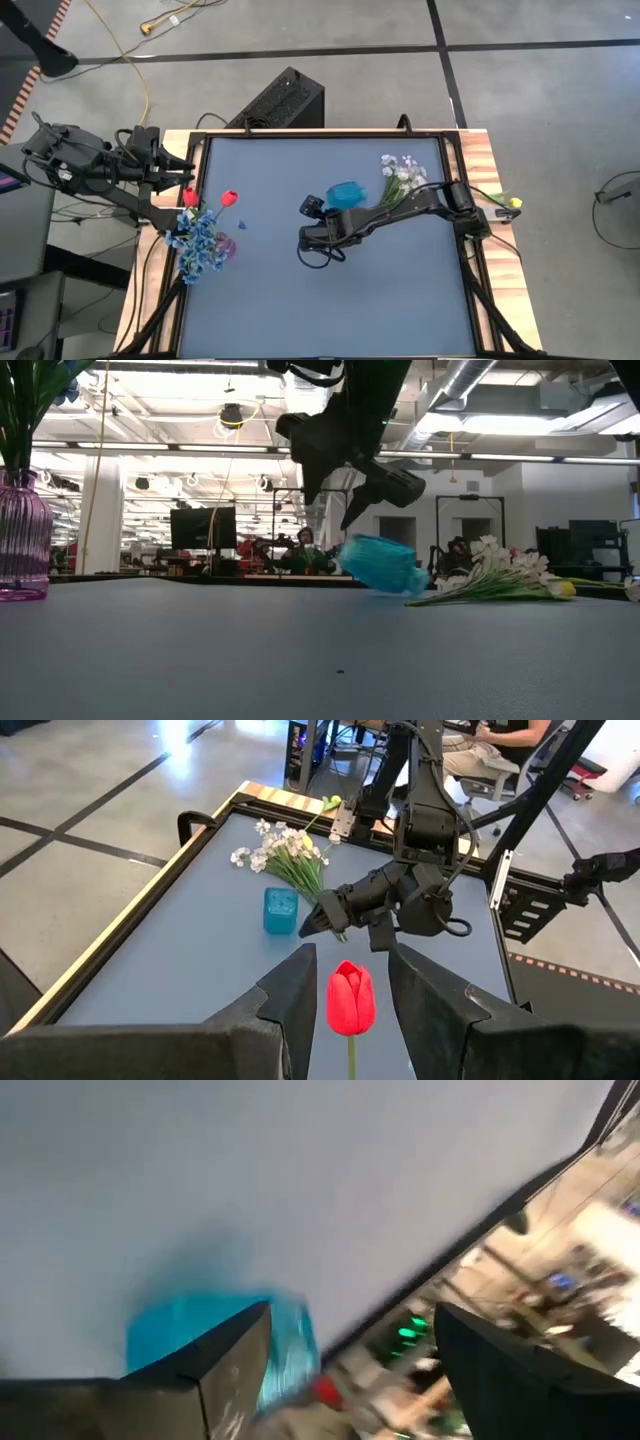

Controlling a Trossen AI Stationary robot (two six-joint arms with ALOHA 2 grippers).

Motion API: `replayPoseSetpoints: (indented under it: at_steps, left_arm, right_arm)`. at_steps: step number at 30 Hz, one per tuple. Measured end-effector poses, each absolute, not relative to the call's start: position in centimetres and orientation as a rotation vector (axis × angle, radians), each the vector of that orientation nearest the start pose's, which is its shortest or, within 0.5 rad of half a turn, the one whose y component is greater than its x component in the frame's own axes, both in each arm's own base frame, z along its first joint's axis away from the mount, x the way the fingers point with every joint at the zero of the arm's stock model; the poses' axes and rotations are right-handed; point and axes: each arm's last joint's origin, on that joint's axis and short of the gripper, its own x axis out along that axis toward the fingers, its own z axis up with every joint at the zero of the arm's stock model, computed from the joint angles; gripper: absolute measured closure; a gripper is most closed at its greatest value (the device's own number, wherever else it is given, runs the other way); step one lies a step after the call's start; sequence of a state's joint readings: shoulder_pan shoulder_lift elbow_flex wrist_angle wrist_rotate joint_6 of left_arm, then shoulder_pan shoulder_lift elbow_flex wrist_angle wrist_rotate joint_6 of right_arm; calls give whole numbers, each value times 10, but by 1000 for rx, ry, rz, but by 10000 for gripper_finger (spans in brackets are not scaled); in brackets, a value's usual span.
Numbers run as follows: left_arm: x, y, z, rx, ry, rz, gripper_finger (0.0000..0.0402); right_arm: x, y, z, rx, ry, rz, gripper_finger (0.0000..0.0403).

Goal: Sort flowers into vase by color
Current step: Adjust the blue vase

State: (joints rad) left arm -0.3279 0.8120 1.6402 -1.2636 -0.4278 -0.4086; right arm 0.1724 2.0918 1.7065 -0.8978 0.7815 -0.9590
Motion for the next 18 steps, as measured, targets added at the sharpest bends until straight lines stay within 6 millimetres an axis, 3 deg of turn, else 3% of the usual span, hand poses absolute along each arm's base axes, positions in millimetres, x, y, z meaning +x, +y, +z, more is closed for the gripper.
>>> replayPoseSetpoints:
  at_steps: [3, 5, 9, 12, 18]
  left_arm:
    - [47, -3, 476, -246, 378, 177, 288]
    - [47, -3, 476, -250, 378, 177, 288]
    - [47, -3, 476, -247, 379, 177, 288]
    - [47, -3, 476, -239, 380, 175, 288]
    - [47, -4, 476, -242, 384, 161, 288]
  right_arm:
    - [416, 53, 224, -1084, 1316, 31, 94]
    - [410, 45, 242, -783, 1245, -97, 94]
    - [391, 16, 277, -273, 1146, -335, 94]
    - [368, -7, 297, 9, 1067, -459, 94]
    - [305, -38, 290, 482, 910, -745, 99]
